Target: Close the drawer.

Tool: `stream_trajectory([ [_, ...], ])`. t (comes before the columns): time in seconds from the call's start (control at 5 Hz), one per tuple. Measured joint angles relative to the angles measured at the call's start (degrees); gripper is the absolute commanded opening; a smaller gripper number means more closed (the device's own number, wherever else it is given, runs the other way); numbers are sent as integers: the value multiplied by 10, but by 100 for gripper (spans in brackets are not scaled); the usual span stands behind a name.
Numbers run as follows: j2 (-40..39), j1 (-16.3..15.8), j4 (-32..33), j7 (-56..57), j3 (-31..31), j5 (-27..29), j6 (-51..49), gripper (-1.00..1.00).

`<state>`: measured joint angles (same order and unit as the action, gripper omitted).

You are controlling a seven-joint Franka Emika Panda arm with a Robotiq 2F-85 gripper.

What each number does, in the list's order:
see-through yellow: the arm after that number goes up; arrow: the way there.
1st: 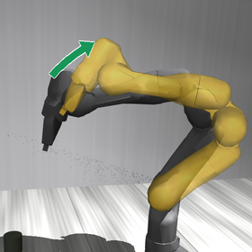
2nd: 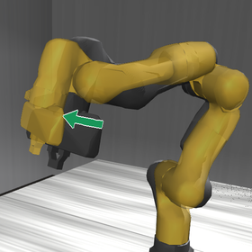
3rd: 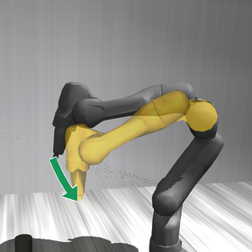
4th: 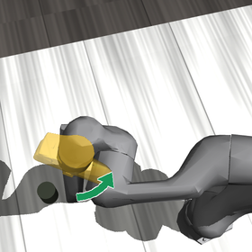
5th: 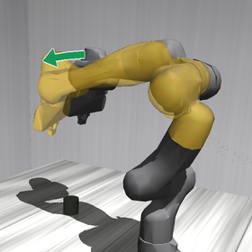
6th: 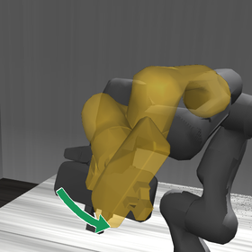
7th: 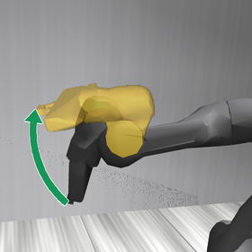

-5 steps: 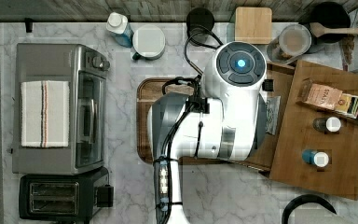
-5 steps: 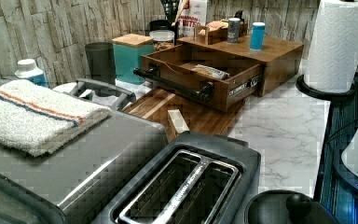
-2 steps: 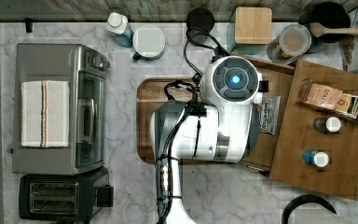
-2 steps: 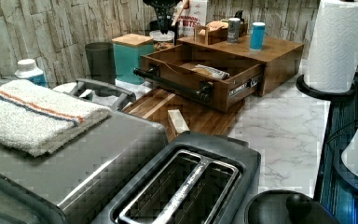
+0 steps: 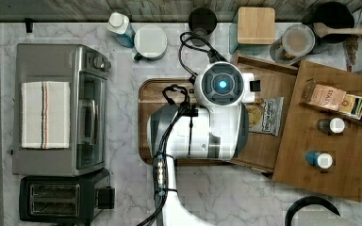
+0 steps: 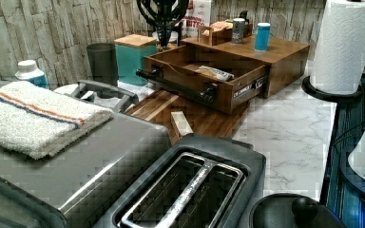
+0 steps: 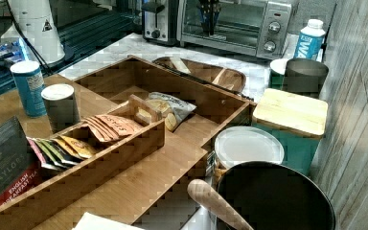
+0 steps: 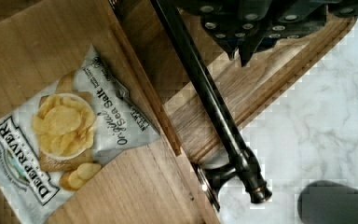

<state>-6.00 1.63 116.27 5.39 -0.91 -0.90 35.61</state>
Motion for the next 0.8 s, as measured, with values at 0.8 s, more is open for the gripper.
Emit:
stream_trajectory([
  [0.8,-126,-16,-9,68,37,-35,42,-100],
])
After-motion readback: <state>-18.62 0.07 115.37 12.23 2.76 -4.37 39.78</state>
